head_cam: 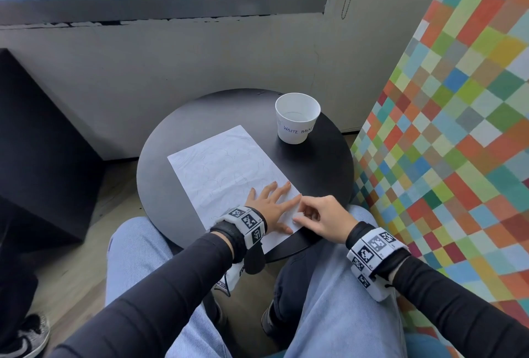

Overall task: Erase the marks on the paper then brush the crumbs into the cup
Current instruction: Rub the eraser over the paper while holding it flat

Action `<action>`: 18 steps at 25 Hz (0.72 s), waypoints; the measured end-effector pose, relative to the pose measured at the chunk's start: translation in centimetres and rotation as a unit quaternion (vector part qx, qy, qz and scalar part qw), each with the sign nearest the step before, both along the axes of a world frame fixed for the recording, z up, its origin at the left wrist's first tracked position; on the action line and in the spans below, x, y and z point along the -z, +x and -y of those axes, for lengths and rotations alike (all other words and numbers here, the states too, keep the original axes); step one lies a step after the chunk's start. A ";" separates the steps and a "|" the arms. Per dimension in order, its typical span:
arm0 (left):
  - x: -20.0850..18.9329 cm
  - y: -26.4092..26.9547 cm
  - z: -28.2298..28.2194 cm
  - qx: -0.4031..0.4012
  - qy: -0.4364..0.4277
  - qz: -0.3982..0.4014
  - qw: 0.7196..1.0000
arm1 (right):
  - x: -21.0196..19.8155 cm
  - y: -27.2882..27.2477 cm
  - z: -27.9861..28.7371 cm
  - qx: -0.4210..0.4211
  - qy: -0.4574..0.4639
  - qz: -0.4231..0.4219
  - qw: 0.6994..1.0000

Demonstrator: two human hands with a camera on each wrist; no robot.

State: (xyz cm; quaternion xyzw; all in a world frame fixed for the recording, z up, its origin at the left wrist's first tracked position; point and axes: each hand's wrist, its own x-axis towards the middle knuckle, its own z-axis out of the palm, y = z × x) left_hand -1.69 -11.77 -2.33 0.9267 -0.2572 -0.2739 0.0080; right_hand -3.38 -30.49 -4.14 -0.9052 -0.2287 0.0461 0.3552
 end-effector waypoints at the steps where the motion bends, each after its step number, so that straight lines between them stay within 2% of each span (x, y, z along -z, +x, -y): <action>1: 0.0 0.0 0.0 -0.002 0.003 -0.001 1.000 | 0.2 0.6 0.3 0.039 0.001 0.013 0.999; 3: 0.0 0.0 0.1 -0.003 0.008 -0.001 1.000 | 0.2 1.3 1.0 0.101 -0.008 0.030 0.994; 7: 0.0 0.0 0.1 0.000 0.012 0.002 1.000 | 0.2 0.2 0.8 0.016 0.006 -0.005 1.000; 11: -0.1 0.0 0.1 -0.003 0.011 -0.007 1.000 | 0.2 1.5 1.2 0.161 -0.005 0.064 0.985; 12: -0.2 0.0 0.1 -0.004 0.010 -0.007 1.000 | 0.2 1.6 1.1 0.164 -0.002 0.062 0.985; 16: -0.2 0.0 0.2 -0.008 0.010 0.001 1.000 | 0.4 0.8 0.8 0.082 -0.012 0.013 0.996; 18: -0.2 -0.1 0.2 -0.008 0.013 0.004 1.000 | 0.5 0.9 0.9 0.069 -0.010 0.000 0.998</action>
